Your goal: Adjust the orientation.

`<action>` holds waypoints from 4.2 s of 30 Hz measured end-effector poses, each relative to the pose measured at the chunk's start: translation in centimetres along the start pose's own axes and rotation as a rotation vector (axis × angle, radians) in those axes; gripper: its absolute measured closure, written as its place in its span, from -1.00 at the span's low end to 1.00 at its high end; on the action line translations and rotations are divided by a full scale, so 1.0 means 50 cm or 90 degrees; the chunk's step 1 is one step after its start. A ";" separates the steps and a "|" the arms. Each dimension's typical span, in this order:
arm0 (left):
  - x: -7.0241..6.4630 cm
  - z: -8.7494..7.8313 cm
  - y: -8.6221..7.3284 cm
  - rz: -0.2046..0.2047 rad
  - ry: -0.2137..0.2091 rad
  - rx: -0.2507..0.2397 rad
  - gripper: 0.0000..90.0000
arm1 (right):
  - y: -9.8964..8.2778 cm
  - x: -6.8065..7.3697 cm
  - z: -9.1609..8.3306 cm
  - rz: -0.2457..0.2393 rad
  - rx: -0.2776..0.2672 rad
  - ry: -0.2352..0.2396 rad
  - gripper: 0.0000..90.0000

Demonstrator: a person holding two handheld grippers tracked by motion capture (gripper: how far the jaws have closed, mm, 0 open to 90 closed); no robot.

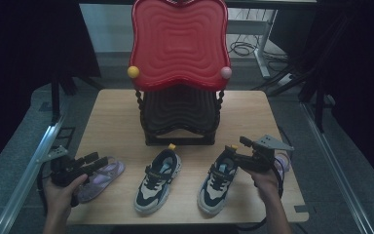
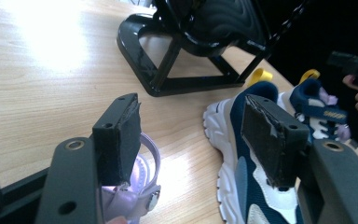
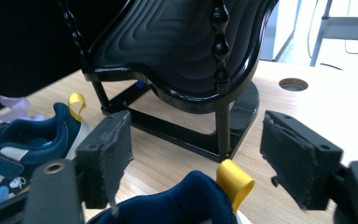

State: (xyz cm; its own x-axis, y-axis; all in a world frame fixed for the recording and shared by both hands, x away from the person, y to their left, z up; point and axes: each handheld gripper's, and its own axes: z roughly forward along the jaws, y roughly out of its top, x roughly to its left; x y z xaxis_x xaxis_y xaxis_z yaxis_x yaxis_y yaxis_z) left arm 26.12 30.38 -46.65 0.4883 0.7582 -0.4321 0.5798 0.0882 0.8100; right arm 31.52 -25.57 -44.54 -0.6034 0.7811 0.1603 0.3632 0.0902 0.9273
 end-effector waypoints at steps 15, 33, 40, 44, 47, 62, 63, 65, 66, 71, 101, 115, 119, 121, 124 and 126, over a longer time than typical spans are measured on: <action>-0.033 0.009 -0.004 0.036 -0.013 0.018 -0.15 | -0.009 0.013 0.000 0.023 0.004 0.020 -0.20; -0.046 0.004 -0.006 0.047 -0.010 0.043 -0.03 | -0.022 0.005 0.005 0.032 0.030 0.008 -0.14; -0.046 -0.013 -0.005 0.046 0.022 0.018 0.20 | -0.028 -0.001 0.004 0.043 0.040 0.009 -0.11; -0.050 -0.015 -0.008 0.051 0.021 0.030 0.35 | -0.028 -0.004 0.001 0.045 0.037 0.010 -0.12; -0.057 -0.011 -0.011 0.058 0.029 0.043 0.44 | -0.025 -0.009 -0.005 0.050 0.029 0.015 -0.13; -0.100 -0.014 -0.010 0.076 0.021 0.065 0.93 | -0.022 -0.023 -0.029 0.074 0.012 0.034 -0.10; -0.101 -0.024 -0.013 0.083 0.030 0.057 0.94 | -0.021 -0.021 -0.031 0.072 0.010 0.034 -0.11; -0.101 -0.038 -0.017 0.087 0.037 0.053 0.95 | -0.019 -0.018 -0.033 0.074 0.008 0.036 -0.11; -0.100 -0.043 -0.018 0.088 0.039 0.054 0.95 | -0.019 -0.018 -0.034 0.075 0.010 0.035 -0.11; -0.077 -0.061 -0.028 0.073 0.052 0.071 0.96 | -0.022 -0.018 -0.028 0.078 0.015 0.026 -0.12; -0.024 -0.043 -0.148 0.044 0.108 0.211 0.93 | -0.035 -0.021 -0.021 0.092 0.030 0.028 -0.14; -0.011 -0.043 -0.161 0.050 0.130 0.244 0.95 | -0.035 -0.020 -0.020 0.082 0.042 0.024 -0.15; -0.007 -0.042 -0.167 0.054 0.145 0.251 0.98 | -0.035 -0.022 -0.020 0.084 0.041 0.019 -0.15; -0.005 -0.042 -0.170 0.053 0.149 0.252 0.98 | -0.035 -0.022 -0.020 0.087 0.042 0.018 -0.15; -0.003 -0.043 -0.172 0.048 0.147 0.252 0.99 | -0.037 -0.021 -0.018 0.083 0.046 0.019 -0.15; -0.002 -0.044 -0.172 0.047 0.146 0.252 0.99 | -0.038 -0.021 -0.016 0.084 0.047 0.017 -0.15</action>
State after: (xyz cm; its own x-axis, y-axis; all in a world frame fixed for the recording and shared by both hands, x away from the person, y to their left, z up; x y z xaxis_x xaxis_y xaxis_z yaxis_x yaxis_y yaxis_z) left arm 19.65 30.94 -52.69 0.4068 0.8806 -0.2431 0.7748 -0.1916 0.6025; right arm 30.88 -27.06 -46.18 -0.5658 0.7723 0.2887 0.4908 0.0341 0.8706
